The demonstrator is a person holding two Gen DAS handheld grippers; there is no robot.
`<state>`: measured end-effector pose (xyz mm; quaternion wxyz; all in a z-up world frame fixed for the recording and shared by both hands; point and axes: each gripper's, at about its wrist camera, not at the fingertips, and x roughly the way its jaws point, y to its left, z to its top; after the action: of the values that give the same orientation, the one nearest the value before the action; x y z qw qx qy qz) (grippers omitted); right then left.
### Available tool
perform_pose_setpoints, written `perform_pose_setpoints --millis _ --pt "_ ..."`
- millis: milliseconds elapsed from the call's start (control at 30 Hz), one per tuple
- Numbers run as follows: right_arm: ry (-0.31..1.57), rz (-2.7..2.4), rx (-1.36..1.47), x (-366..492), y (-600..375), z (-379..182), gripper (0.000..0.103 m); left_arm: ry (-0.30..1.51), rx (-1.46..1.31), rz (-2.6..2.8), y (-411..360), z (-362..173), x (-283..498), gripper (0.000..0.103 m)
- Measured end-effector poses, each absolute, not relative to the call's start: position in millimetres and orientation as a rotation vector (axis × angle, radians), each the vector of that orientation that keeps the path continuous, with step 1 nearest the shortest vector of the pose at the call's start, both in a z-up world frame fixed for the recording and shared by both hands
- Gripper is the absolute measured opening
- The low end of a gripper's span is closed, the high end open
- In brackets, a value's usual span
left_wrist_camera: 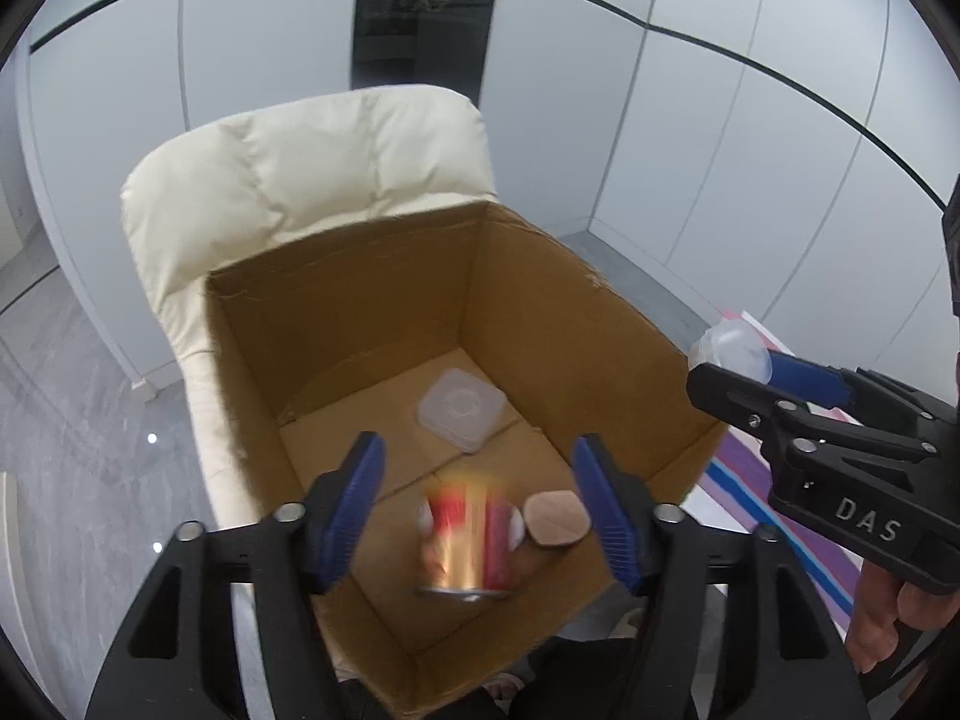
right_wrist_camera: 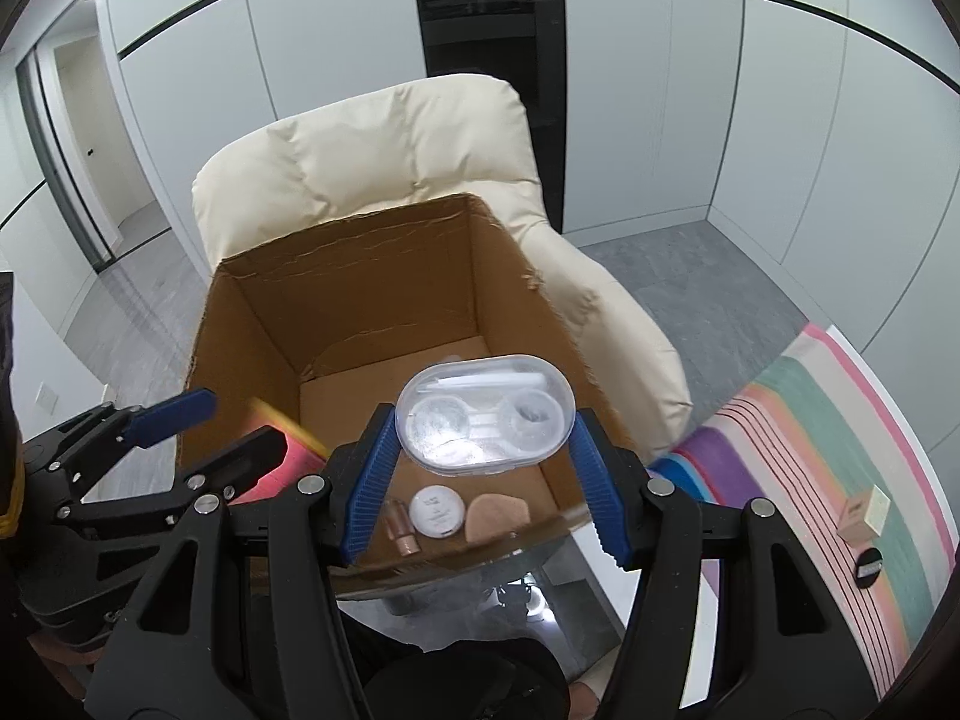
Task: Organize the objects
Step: 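Drop the can from left tool while right tool drops the lens case into the box, then move both open tools away from the box toward the cloth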
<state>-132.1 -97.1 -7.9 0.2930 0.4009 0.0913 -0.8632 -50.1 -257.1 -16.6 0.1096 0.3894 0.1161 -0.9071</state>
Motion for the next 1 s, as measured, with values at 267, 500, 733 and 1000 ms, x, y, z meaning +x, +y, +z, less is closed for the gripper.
perform_pose_setpoints --millis 267,500,733,1000 --pt "0.269 -2.251 1.070 -129.5 -132.6 -11.4 0.061 0.349 1.043 -2.547 -294.6 -12.3 -29.9 0.103" --pt "0.304 -2.213 1.059 -122.6 -156.6 -13.1 0.063 0.376 1.019 -2.495 -320.1 -11.3 -17.1 0.103" --pt "0.293 -2.244 1.035 -120.3 -152.4 -9.3 0.087 0.393 1.016 -2.486 -325.2 -11.9 -17.9 0.103" --pt "0.274 -2.301 1.057 -131.1 -124.4 -9.0 0.094 0.371 1.028 -2.523 -300.5 -9.5 -32.0 0.103"
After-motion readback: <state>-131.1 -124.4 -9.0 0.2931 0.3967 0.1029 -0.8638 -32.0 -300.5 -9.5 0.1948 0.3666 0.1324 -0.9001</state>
